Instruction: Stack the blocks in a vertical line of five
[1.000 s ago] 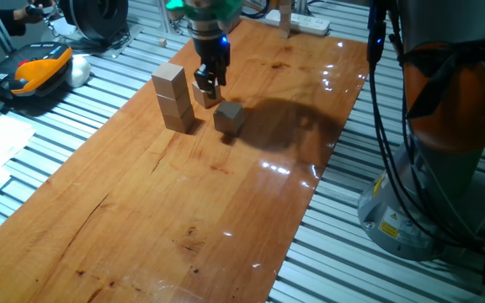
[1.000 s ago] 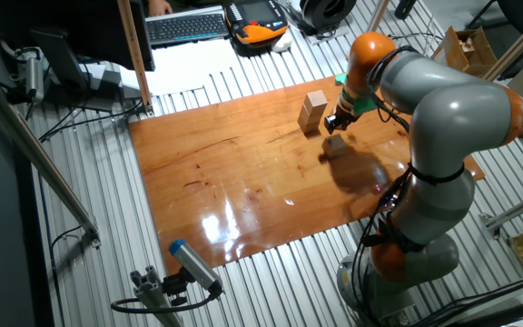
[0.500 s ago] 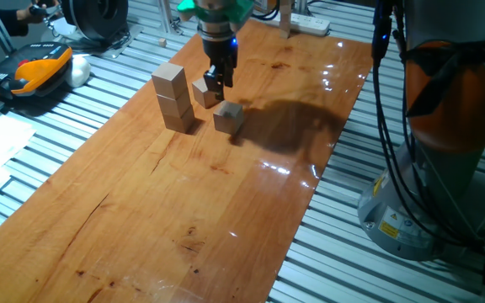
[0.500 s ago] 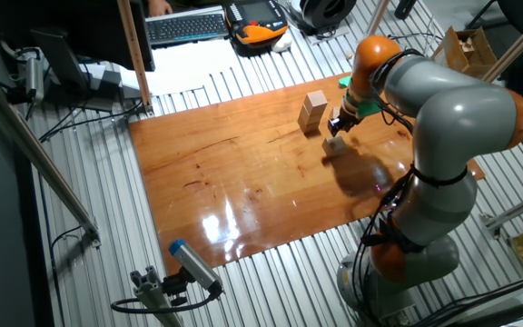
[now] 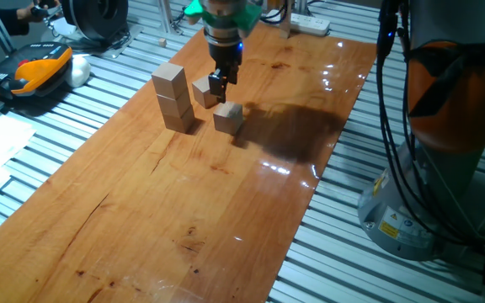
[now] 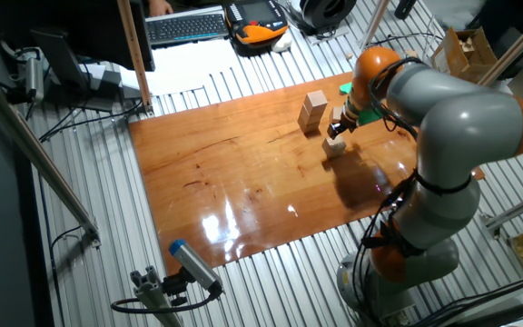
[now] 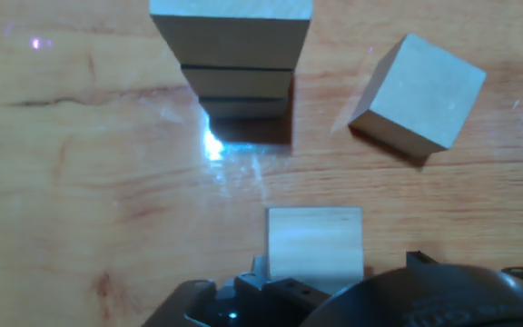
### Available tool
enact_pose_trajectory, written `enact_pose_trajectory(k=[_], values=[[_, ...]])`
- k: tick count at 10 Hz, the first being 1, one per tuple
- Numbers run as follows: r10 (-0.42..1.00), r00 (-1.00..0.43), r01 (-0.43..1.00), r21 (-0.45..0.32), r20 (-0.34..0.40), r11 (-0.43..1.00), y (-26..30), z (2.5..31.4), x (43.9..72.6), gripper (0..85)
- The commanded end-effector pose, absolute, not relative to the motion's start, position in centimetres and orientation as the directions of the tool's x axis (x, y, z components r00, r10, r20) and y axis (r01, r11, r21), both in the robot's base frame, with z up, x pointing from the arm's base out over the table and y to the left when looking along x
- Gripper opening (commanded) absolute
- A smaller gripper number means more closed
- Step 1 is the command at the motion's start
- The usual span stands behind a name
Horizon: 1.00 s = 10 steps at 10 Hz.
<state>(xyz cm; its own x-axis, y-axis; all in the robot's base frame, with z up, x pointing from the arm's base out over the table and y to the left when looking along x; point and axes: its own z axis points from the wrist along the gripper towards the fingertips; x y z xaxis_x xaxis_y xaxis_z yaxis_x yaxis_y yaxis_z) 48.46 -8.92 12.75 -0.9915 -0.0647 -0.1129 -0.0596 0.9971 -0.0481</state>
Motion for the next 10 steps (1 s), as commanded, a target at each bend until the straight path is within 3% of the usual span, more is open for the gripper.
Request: enact_pose_trajectory(k=[1, 2, 10], values=[[-0.061, -0.991, -0.056, -0.049, -0.121, 0.997, -8.93, 12.75, 48.48, 68.0], [-0.060, -0.990, -0.054, -0.049, -0.129, 0.997, -8.91, 12.74, 48.50, 51.0], [-0.093, -0.990, -0.090, -0.040, -0.106, 0.995, -8.94, 13.03, 49.22, 51.0]])
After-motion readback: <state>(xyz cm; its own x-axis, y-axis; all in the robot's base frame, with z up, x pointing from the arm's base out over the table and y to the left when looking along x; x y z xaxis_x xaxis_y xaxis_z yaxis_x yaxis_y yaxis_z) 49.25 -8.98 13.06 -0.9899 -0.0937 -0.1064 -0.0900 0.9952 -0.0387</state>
